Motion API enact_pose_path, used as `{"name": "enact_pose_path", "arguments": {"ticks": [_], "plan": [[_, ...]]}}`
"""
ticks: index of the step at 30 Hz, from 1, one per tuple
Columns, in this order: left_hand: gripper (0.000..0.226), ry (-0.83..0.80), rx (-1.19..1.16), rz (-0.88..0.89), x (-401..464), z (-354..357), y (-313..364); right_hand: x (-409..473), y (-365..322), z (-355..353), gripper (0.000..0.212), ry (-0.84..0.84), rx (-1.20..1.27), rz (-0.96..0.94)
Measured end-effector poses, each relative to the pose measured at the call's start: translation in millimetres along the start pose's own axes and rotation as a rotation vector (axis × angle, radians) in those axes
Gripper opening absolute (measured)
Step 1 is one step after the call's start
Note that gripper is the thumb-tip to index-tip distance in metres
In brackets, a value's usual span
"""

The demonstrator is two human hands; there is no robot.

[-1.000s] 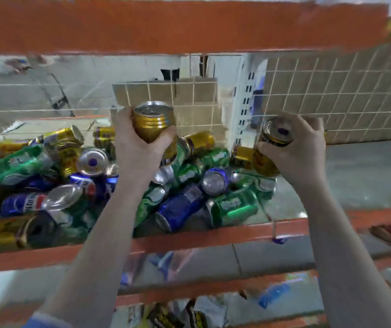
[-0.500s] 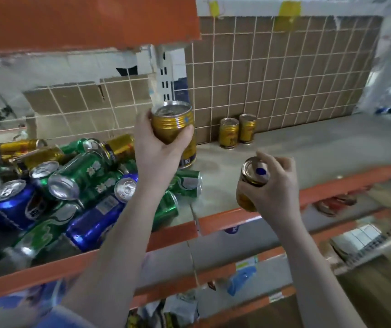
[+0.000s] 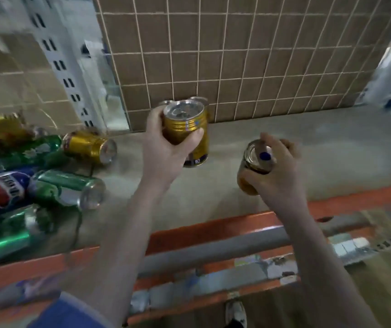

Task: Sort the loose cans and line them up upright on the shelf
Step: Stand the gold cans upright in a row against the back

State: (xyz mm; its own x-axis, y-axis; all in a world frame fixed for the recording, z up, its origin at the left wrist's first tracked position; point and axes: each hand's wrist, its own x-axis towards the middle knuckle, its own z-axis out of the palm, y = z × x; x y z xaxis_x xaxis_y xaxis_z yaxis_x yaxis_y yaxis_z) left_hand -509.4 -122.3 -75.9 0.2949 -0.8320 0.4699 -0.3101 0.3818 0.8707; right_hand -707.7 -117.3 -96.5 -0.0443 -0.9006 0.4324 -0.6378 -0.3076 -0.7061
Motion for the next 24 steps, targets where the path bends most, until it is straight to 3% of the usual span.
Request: {"name": "enact_pose_path", "arguments": {"ticks": [3, 7, 12, 24], "plan": [[0.058, -0.047, 0.01, -0.093, 1, 42, -10, 31, 39, -15, 0.071, -0.019, -0.051, -0.109], [0.057, -0.066, 0.197, -0.147, 7, 68, -25, 57, 67, -23, 0.071, -0.12, -0.01, -0.11], [0.061, 0.008, 0.288, -0.201, 12, 80, -43, 72, 81, -12, 0.07, -0.174, 0.041, -0.045], [0.073, 0.191, 0.312, -0.306, 7, 105, -67, 96, 80, 15, 0.07, -0.131, 0.005, -0.112]]}}
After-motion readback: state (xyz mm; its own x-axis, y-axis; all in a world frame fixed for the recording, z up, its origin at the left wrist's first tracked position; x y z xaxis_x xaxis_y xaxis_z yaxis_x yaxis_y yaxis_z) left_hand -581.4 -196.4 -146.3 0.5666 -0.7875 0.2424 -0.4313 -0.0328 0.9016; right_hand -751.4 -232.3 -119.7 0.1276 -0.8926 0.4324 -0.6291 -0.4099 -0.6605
